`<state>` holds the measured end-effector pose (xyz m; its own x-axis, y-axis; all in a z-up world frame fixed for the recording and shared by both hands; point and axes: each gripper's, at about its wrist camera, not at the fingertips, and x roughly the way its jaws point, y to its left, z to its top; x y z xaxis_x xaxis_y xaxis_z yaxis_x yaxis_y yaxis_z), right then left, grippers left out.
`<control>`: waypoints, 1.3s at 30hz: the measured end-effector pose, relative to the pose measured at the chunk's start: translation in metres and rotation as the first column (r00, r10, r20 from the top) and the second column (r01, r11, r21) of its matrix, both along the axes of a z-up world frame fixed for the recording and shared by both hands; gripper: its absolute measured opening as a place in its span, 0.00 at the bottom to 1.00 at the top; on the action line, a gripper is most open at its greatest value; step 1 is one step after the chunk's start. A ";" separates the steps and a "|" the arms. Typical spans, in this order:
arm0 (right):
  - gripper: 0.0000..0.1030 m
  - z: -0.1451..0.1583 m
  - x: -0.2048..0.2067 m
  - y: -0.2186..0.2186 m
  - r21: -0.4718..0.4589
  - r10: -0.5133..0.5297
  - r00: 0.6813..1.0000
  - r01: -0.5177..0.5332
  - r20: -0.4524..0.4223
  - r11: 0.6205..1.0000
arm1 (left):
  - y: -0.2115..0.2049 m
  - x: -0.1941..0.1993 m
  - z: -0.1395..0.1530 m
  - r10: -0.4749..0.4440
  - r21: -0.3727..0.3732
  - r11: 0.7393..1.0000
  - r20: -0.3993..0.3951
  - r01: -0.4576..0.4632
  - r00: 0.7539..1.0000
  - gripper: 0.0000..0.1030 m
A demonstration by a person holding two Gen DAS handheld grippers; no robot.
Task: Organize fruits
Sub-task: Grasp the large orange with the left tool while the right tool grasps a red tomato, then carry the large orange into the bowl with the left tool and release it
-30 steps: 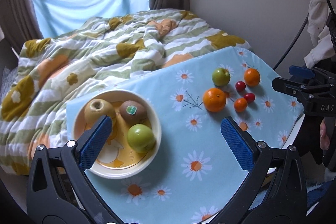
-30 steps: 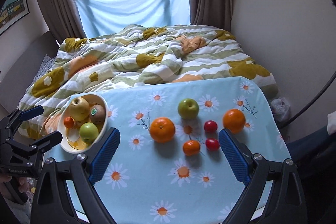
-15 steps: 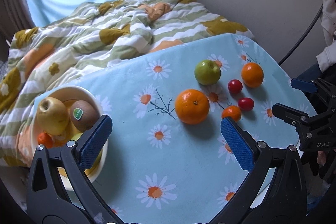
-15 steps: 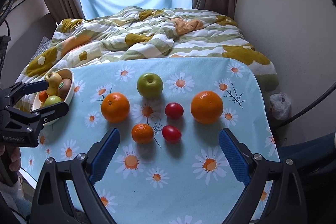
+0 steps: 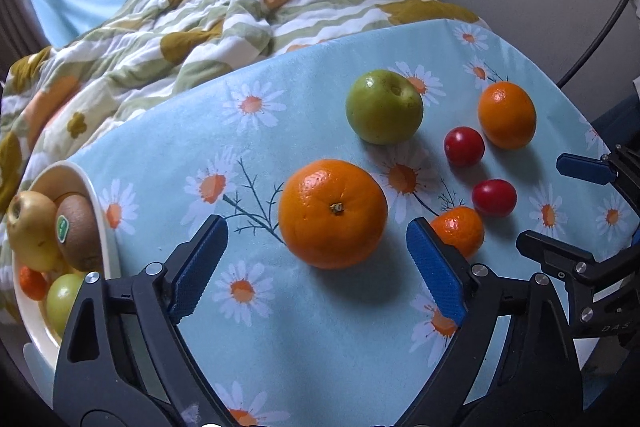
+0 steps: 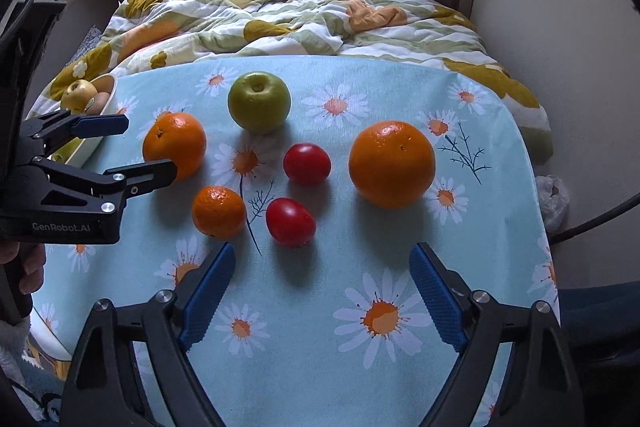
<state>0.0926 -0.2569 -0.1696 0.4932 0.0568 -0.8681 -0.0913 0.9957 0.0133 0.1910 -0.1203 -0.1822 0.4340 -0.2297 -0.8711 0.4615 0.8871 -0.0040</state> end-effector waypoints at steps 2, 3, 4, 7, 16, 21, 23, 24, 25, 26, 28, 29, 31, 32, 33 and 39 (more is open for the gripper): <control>0.76 -0.005 0.003 0.001 0.003 0.015 1.000 -0.015 -0.008 1.000 | -0.004 0.004 -0.006 -0.005 0.014 1.000 -0.007 0.005 1.000 0.85; 0.74 -0.007 0.004 0.001 0.004 0.023 1.000 -0.023 -0.014 1.000 | -0.006 0.006 -0.009 -0.007 0.024 1.000 -0.011 0.007 1.000 0.84; 0.74 -0.010 0.005 0.001 0.005 0.030 0.999 -0.030 -0.018 1.000 | -0.008 0.007 -0.013 -0.009 0.035 0.999 -0.013 0.009 1.000 0.84; 0.72 -0.015 0.007 0.002 0.013 0.046 0.998 -0.046 -0.031 0.999 | -0.011 0.008 -0.017 -0.018 0.041 0.999 -0.020 0.019 1.000 0.73; 0.58 -0.021 0.018 0.001 0.039 0.085 0.995 -0.083 -0.054 0.996 | -0.014 0.006 -0.018 -0.008 0.032 0.999 -0.021 0.009 1.000 0.63; 0.56 -0.022 0.022 0.004 0.030 0.119 0.992 -0.118 -0.039 0.993 | -0.010 0.004 -0.017 0.040 0.025 0.999 -0.028 -0.040 0.999 0.63; 0.52 -0.022 0.024 0.006 0.031 0.139 0.990 -0.138 -0.032 0.990 | -0.007 0.003 -0.018 0.060 0.018 0.998 -0.032 -0.060 0.998 0.63; 0.50 -0.023 0.026 0.007 0.029 0.148 0.989 -0.147 -0.031 0.989 | -0.006 0.003 -0.018 0.070 0.016 0.997 -0.034 -0.069 0.997 0.63; 0.48 -0.023 0.027 0.008 0.028 0.154 0.988 -0.153 -0.031 0.988 | -0.004 0.002 -0.018 0.077 0.012 0.997 -0.037 -0.076 0.996 0.63; 0.45 -0.024 0.028 0.008 0.030 0.159 0.987 -0.158 -0.030 0.987 | -0.003 0.002 -0.018 0.084 0.012 0.996 -0.038 -0.083 0.996 0.63; 0.39 -0.025 0.030 0.009 0.040 0.167 0.985 -0.166 -0.033 0.985 | -0.001 0.001 -0.018 0.091 0.009 0.996 -0.040 -0.090 0.995 0.63; 0.35 -0.025 0.031 0.009 0.040 0.173 0.984 -0.171 -0.033 0.984 | -0.001 0.000 -0.018 0.092 0.009 0.996 -0.040 -0.092 0.995 0.63; 0.35 -0.025 0.031 0.011 0.031 0.182 0.983 -0.181 -0.027 0.983 | 0.000 0.000 -0.018 0.094 0.009 0.996 -0.040 -0.093 0.995 0.63; 0.35 -0.026 0.031 0.012 0.027 0.186 0.982 -0.185 -0.027 0.982 | 0.000 -0.001 -0.018 0.096 0.008 0.995 -0.039 -0.096 0.995 0.63; 0.35 -0.026 0.032 0.012 0.025 0.188 0.982 -0.188 -0.025 0.982 | 0.001 -0.001 -0.018 0.099 0.007 0.995 -0.038 -0.098 0.994 0.63; 0.26 -0.025 0.030 0.015 0.015 0.195 0.981 -0.194 -0.013 0.981 | 0.001 -0.002 -0.018 0.097 0.007 0.995 -0.037 -0.097 0.995 0.63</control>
<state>0.1227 -0.2420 -0.1946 0.4590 0.1625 -0.8735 -0.2829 0.9587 0.0297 0.1894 -0.1195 -0.2001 0.4214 -0.1832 -0.8882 0.3726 0.9279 -0.0146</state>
